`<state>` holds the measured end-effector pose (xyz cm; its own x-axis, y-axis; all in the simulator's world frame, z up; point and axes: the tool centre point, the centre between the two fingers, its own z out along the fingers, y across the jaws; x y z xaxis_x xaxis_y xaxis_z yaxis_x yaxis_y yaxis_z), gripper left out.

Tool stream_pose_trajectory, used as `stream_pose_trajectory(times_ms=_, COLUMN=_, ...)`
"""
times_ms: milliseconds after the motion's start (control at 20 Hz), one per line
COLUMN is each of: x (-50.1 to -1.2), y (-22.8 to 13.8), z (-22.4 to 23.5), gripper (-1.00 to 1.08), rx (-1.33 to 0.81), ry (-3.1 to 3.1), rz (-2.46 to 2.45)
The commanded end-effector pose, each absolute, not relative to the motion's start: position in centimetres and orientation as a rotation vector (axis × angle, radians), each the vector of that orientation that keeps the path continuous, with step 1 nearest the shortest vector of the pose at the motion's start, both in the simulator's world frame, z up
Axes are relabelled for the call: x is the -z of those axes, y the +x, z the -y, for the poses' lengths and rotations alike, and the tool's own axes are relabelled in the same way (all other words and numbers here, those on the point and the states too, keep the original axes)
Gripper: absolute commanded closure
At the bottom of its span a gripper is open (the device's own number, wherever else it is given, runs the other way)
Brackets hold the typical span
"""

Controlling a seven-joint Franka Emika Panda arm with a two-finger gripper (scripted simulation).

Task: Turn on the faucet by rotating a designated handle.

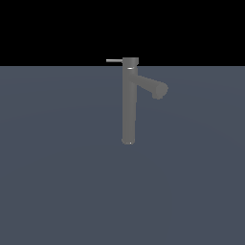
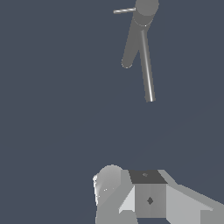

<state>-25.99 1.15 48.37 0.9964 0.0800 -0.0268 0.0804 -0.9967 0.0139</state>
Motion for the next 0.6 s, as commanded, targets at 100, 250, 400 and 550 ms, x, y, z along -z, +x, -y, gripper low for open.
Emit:
stream_pose_trajectory(times_ms=100, x=-48.3, y=-25.9, z=-1.1, gripper=1.08, rx=0.041, ry=3.124, rz=-0.126)
stream_pose_trajectory(times_ms=250, x=-48.0, y=-25.4, z=-1.1, gripper=1.08, rx=0.040, ry=3.124, rz=-0.130)
stream_pose_trajectory(times_ms=400, x=-47.4, y=-24.6, z=-1.1, gripper=1.08, rx=0.039, ry=3.124, rz=-0.137)
stream_pose_trajectory(times_ms=550, x=-46.6, y=-23.3, z=-1.1, gripper=1.08, rx=0.037, ry=3.124, rz=-0.146)
